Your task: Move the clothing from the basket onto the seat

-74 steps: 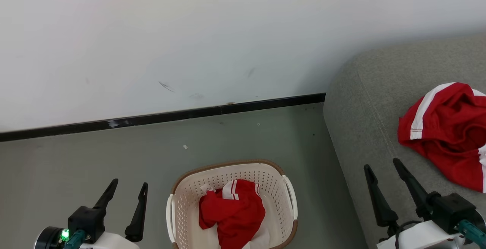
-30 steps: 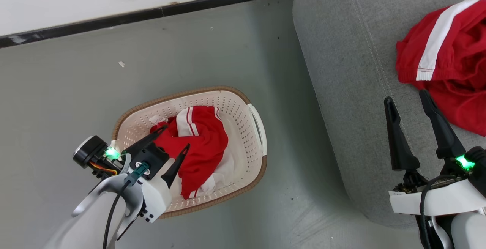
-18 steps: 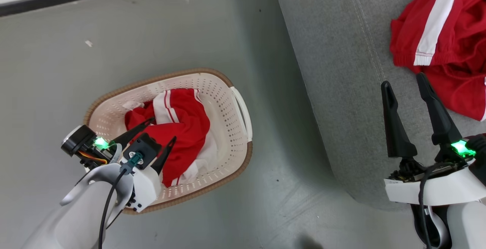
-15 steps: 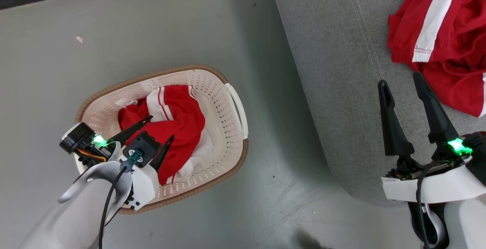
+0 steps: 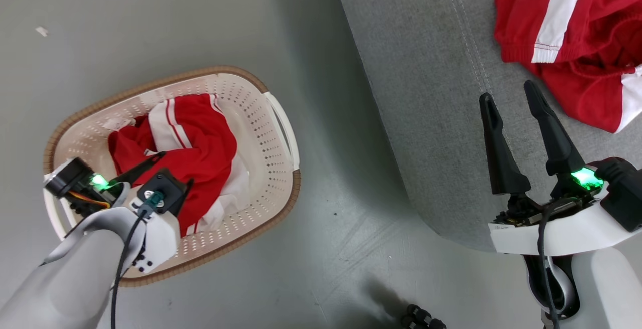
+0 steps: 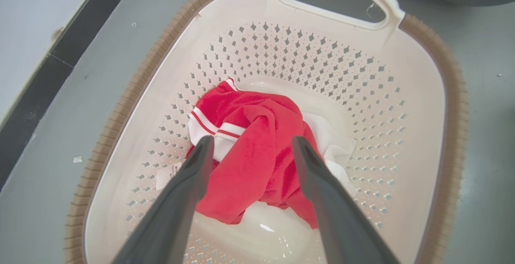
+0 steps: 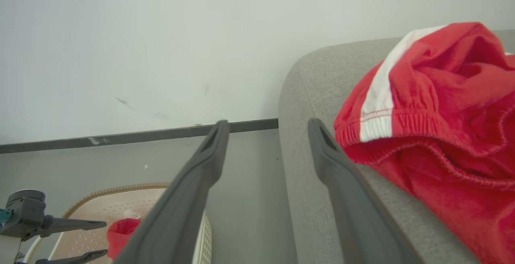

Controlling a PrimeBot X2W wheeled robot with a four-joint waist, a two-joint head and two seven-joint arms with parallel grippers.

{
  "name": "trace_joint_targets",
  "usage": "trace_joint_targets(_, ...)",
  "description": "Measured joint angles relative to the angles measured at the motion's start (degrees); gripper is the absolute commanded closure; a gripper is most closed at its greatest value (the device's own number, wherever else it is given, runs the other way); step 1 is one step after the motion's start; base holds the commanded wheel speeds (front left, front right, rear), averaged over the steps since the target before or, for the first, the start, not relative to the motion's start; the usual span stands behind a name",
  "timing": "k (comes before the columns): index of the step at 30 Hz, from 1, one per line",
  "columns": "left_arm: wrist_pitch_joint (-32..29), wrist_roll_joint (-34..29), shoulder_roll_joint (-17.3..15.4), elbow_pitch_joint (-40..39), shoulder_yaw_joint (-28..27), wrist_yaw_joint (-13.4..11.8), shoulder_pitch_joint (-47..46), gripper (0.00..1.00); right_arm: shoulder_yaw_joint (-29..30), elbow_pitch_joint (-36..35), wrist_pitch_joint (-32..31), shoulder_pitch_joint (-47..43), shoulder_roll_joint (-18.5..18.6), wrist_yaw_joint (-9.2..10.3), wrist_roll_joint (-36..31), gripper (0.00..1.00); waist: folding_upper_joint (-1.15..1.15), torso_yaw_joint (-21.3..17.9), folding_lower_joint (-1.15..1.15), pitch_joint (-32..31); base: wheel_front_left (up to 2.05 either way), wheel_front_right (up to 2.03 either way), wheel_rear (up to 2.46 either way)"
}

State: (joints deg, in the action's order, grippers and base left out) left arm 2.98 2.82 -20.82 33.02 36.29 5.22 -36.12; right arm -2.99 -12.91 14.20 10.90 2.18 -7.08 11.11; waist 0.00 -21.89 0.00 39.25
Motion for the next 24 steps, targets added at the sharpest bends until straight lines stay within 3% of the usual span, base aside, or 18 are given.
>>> trace_joint_targets(24,-3.5,-3.2,-5.3,6.4,-0.4,-0.5,-5.3,0.00,-3.2,-0.1,0.0,5.1,0.0,0.00,3.7,0.00,0.00,-5.8,0.00,7.9,0.00,0.00,0.00)
